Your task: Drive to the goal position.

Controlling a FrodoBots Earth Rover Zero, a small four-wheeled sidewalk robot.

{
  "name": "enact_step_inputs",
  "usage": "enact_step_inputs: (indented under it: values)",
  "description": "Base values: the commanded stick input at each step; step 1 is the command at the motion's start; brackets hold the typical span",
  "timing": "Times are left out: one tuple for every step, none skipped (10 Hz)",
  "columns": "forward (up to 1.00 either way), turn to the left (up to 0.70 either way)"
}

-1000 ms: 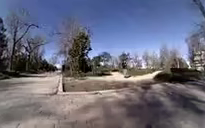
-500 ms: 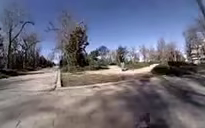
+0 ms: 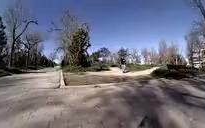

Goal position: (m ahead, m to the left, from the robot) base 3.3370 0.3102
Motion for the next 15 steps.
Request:
enact_step_inputs:
  values:
    - [0.00, 0.05]
    - [0.00, -0.20]
    - [0.00, -0.60]
    - [0.00, -1.00]
    - [0.00, -0.99]
    - [0.00, -0.99]
    - [0.00, -0.98]
    - [0.00, -0.98]
    - [0.00, -0.98]
    - [0.00, -0.98]
    - [0.00, -0.98]
    - [0.00, -0.98]
    - [0.00, -0.98]
    - [0.00, -0.98]
    - [0.00, -0.98]
